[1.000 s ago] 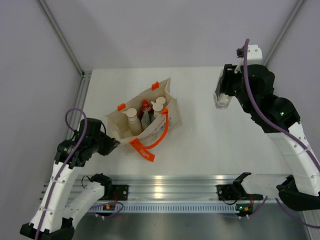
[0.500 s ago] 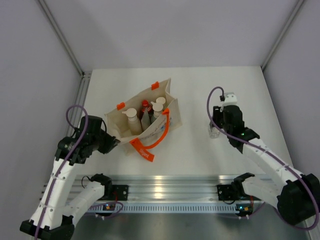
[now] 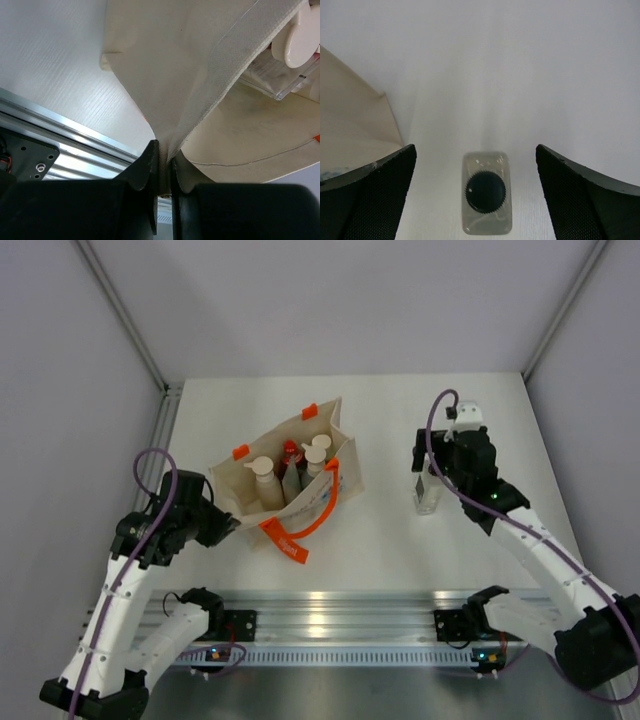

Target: Take the personal care products out of the canvas bag

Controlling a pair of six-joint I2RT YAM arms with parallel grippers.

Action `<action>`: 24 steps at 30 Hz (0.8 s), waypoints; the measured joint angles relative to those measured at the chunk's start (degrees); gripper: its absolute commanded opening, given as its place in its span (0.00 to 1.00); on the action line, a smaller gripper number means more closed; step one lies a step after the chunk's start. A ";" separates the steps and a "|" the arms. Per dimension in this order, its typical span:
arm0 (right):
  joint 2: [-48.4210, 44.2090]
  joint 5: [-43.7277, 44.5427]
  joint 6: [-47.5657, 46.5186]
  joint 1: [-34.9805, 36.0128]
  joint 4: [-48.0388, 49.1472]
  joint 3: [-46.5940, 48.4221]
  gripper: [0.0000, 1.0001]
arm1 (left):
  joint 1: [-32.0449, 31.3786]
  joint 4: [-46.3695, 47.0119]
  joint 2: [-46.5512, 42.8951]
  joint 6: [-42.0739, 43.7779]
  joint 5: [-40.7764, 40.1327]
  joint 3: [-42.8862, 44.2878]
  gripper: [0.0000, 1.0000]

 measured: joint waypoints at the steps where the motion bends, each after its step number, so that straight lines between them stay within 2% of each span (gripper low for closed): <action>1: 0.70 -0.09 0.04 0.39 -1.70 3.23 0.99 | 0.00 0.02 0.09 0.15 -0.02 0.07 0.00; 4: 5.49 -0.52 0.57 4.55 -8.46 18.60 0.99 | 0.00 0.04 0.37 0.37 -0.04 0.33 0.00; 10: 22.01 -3.26 1.57 25.07 -18.03 47.65 0.93 | 0.00 0.11 0.48 0.55 -0.04 0.35 0.00; 16: 36.15 -7.48 -0.22 34.62 -24.52 58.77 0.93 | 0.00 0.13 0.50 0.50 0.09 0.35 0.00; 24: 50.07 -12.35 -5.46 36.15 -29.49 69.75 0.95 | 0.00 0.13 0.48 0.52 0.22 0.37 0.00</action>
